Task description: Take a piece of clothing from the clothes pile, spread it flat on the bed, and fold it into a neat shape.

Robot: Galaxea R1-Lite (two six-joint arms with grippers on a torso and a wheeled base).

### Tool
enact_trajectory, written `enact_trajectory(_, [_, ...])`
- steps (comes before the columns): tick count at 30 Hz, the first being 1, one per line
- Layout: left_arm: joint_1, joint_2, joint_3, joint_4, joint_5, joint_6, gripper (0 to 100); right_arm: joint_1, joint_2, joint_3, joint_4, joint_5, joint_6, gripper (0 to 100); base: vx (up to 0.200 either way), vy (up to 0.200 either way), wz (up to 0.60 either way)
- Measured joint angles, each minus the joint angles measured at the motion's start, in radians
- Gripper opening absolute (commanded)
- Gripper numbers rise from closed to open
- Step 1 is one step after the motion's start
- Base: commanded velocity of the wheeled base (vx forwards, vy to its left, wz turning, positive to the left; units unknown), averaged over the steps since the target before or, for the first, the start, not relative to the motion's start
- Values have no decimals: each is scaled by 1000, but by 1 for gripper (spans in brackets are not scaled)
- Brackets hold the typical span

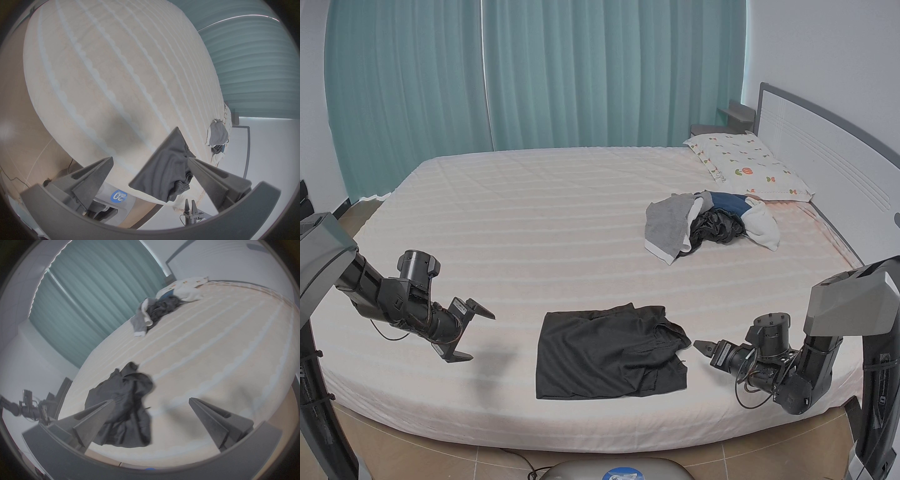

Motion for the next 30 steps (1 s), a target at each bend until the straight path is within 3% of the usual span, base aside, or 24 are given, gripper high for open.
enact_trajectory(7, [2, 9, -1, 0, 1, 0, 100, 84, -46, -116, 186, -59, -50, 100, 0, 200, 0])
enact_trajectory(13, [2, 15, 0, 0, 9, 1, 100, 145, -55, -213, 307, -122, -160, 100, 0, 0, 0])
enact_trajectory(25, [-1, 21, 1, -1, 14, 3, 100, 193, 10, -286, 400, -243, -325, 100, 0, 0, 0])
enact_trajectory(30, [0, 23, 2, 0, 15, 3, 100, 190, 22, -275, 409, -262, -356, 100, 0, 0, 0])
